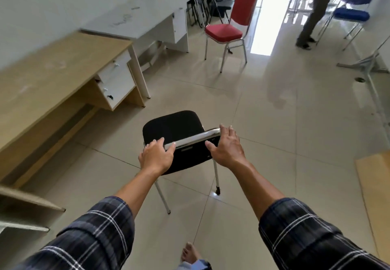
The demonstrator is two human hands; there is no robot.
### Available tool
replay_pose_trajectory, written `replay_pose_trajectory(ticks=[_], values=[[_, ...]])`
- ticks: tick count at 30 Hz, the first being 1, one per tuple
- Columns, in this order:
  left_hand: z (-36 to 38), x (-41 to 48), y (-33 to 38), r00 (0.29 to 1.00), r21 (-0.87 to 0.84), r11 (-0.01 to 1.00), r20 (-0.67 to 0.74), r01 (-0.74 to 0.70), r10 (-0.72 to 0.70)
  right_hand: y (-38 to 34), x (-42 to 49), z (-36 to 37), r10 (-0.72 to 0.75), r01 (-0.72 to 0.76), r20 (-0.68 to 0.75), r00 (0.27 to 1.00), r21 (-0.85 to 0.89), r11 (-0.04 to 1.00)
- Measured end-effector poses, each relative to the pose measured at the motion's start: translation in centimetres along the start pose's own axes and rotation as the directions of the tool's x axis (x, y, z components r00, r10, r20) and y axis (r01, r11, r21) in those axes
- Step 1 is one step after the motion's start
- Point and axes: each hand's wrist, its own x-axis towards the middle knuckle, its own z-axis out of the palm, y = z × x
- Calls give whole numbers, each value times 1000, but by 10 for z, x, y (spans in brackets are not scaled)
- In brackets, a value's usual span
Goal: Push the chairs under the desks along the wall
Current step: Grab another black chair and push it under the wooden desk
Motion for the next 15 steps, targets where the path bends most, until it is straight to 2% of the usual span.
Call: replay_pose_trajectory(ticks=[3, 6, 11, 13, 15], values=[[2, 17, 2, 999, 6, 999, 28, 33, -33, -5, 24, 3, 35, -35, 48, 998, 10, 999], [1, 33, 6, 990, 7, 990, 7, 143, -143, 0, 44, 7, 103, -105, 75, 992, 20, 994], [3, 53, -3, 945, -45, 944, 43, 326, -324, 4, 55, 16, 202, -230, 117, 972, 341, 911], [2, 55, -2, 887, -117, 879, 46, 462, -460, 6, 63, 22, 277, -296, 111, 954, 459, 838], [2, 58, 3, 789, -236, 758, 75, 608, -610, 4, 76, 26, 386, -403, 158, 909, 572, 715]])
